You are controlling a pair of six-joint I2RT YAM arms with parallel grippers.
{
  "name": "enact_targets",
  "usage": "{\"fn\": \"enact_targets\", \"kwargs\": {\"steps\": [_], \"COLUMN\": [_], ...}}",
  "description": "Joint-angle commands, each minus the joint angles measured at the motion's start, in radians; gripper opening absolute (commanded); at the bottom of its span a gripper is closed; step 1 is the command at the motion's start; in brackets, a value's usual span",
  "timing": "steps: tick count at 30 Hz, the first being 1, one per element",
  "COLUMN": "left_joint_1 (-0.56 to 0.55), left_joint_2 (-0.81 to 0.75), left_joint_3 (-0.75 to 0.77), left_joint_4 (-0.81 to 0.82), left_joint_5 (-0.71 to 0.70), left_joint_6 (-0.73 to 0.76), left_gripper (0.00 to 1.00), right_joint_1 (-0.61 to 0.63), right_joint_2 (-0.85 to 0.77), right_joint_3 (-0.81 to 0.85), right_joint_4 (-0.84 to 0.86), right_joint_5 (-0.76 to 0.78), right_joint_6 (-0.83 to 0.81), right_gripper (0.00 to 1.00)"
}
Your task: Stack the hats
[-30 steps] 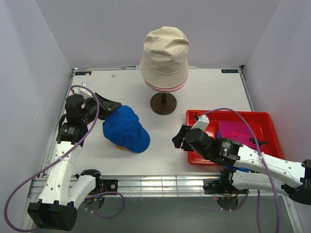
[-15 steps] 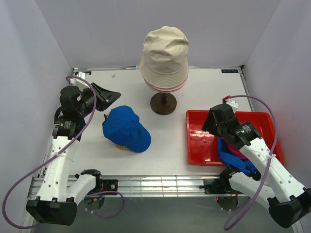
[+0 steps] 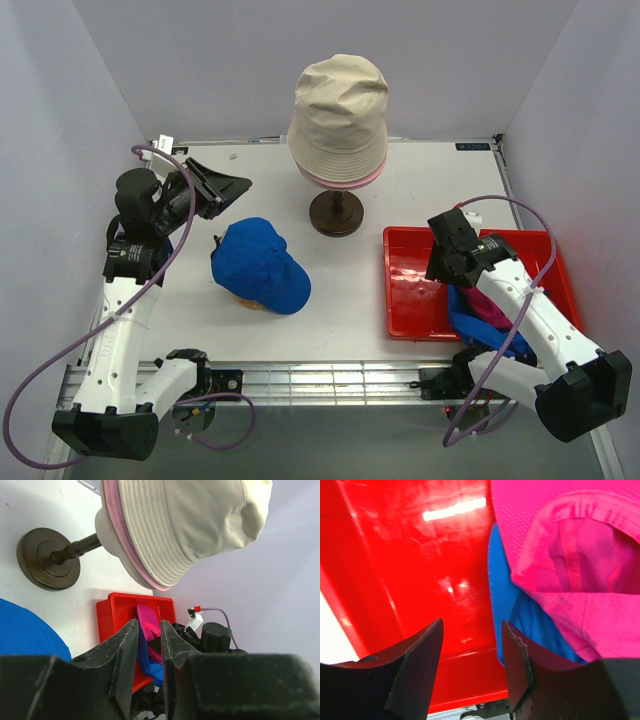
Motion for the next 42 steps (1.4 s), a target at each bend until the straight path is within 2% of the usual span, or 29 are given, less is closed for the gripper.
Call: {"fn": "enact_targets", "kwargs": {"steps": [1, 8, 16, 18, 21, 22, 25, 26, 37, 42], "left_joint_1": [-0.004, -0.004, -0.004, -0.004, -0.004, -0.003, -0.004, -0.004, -0.004, -0.004], "left_joint_2": [-0.017, -0.033, -0.045, -0.043, -0.04, -0.039, -0.036, -0.037, -0.033, -0.033], "left_joint_3": [0.036, -0.013, -0.034, -0.03, -0.022, -0.022, -0.019, -0.017, 0.002, 0.002], "left_joint_4": [0.028, 0.074, 0.088, 0.088, 0.088, 0.088, 0.088, 0.092, 0.1, 0.099], "left_joint_5": [0.039, 0.076, 0.084, 0.085, 0.084, 0.084, 0.085, 0.087, 0.108, 0.105], "left_joint_6": [-0.008, -0.033, -0.042, -0.041, -0.041, -0.039, -0.044, -0.045, -0.07, -0.07], "left_gripper": [0.35, 0.36, 0.36, 0.36, 0.36, 0.36, 0.36, 0.36, 0.36, 0.36], "right_joint_1": [-0.005, -0.011, -0.054, -0.06, -0.071, -0.079, -0.091, -0.094, -0.136, -0.162], "right_joint_2": [0.012, 0.098, 0.155, 0.17, 0.17, 0.171, 0.161, 0.152, 0.064, 0.035], "right_joint_3": [-0.01, -0.051, -0.093, -0.095, -0.093, -0.082, -0.053, -0.023, 0.278, 0.358], "right_joint_4": [-0.042, -0.038, 0.038, 0.047, 0.076, 0.078, 0.073, 0.07, -0.019, -0.021], "right_joint_5": [0.069, 0.11, 0.071, 0.066, 0.041, 0.031, 0.009, -0.011, -0.152, -0.222], "right_joint_6": [-0.007, -0.024, -0.07, -0.081, -0.093, -0.102, -0.116, -0.118, -0.127, -0.095], "right_gripper": [0.56, 0.56, 0.51, 0.47, 0.34, 0.25, 0.09, 0.08, 0.08, 0.08]}}
